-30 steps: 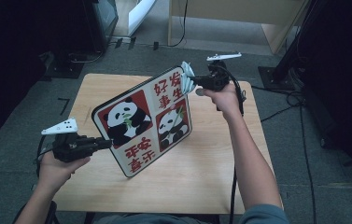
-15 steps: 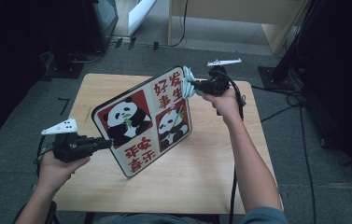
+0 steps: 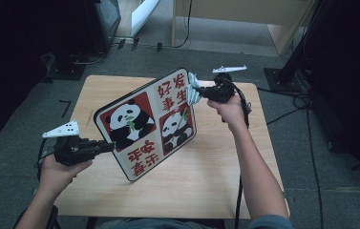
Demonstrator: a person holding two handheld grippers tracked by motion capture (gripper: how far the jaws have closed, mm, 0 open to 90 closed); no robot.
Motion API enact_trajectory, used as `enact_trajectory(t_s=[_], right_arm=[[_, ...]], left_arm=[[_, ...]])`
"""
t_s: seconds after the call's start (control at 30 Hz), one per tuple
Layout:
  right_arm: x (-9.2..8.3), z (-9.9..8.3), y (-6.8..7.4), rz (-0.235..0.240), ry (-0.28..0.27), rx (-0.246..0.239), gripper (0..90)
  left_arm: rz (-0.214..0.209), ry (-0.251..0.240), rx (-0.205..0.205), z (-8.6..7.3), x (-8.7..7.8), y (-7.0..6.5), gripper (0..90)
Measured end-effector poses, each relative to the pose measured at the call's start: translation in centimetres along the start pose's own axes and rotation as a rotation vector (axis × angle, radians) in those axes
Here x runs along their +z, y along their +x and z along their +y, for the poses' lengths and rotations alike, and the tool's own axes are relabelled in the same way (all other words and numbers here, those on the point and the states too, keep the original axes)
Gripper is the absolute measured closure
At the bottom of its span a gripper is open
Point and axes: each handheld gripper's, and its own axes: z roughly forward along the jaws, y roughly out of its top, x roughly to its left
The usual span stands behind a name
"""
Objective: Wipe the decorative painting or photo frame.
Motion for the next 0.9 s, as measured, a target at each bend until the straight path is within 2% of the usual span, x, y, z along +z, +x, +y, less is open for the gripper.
enact_trajectory(t_s=[0.23, 0.3, 0.57, 0.63, 0.9], right_arm=[[0.2, -0.7, -0.3, 0.000, 0.016, 0.018, 84.6], [0.2, -1.0, -0.2, -0.004, 0.002, 0.003, 84.6], [0.4, -1.9, -0.6, -0.001, 0.007, 0.032, 84.6], [0.4, -2.1, -0.6, -0.003, -0.001, 0.022, 84.6], [0.6, -3.1, -0.9, -0.003, 0.005, 0.035, 84.6]], left_arm=[[0.000, 0.000, 0.001, 0.0, 0.0, 0.0, 79.4], [0.000, 0.001, 0.001, 0.0, 0.0, 0.0, 79.4], [-0.001, -0.002, -0.002, 0.0, 0.0, 0.0, 79.4], [-0.001, -0.001, -0.002, 0.0, 0.0, 0.0, 79.3], [-0.002, -0.003, -0.002, 0.0, 0.0, 0.0, 79.4]])
